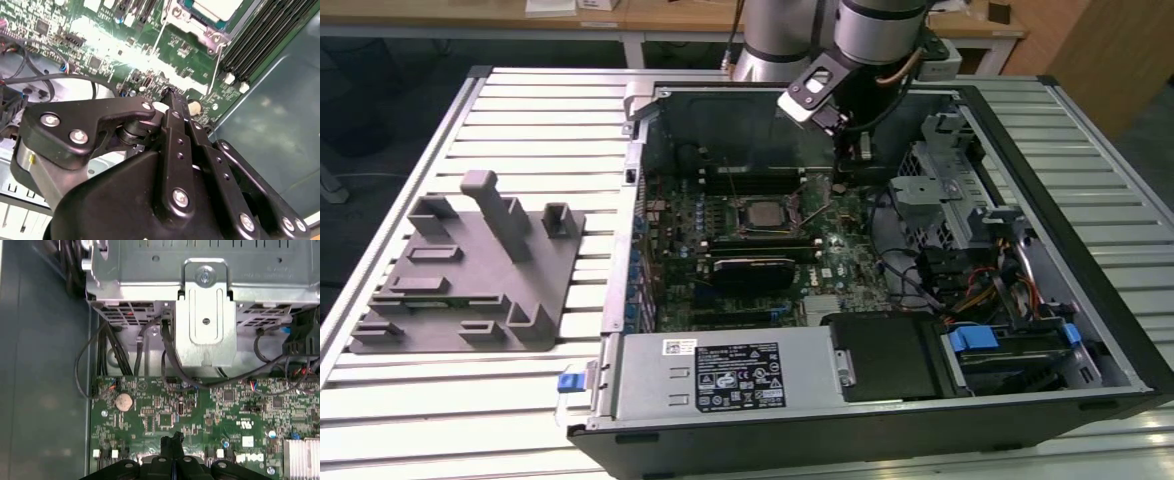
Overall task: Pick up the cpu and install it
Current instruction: 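Close the cpu cover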
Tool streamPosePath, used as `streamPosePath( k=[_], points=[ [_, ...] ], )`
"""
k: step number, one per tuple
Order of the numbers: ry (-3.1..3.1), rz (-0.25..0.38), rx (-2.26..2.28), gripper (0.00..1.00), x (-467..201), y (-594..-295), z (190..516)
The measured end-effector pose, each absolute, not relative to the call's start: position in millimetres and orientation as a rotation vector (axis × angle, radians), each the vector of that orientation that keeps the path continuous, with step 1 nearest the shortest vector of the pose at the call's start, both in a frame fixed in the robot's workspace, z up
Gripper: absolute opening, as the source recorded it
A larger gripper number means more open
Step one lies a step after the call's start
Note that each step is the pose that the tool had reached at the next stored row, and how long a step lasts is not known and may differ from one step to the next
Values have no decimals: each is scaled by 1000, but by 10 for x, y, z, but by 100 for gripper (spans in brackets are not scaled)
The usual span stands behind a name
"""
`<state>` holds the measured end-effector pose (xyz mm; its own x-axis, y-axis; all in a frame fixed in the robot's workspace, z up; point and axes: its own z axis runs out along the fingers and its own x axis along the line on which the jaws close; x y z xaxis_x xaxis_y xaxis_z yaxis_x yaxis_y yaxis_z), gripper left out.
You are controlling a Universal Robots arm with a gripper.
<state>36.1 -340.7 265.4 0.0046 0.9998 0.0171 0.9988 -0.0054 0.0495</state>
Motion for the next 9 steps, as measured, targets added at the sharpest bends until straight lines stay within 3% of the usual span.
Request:
streamPosePath(
  k=[9],
  points=[
    [2197,73,2212,11,438,-3407,2529]
  ],
)
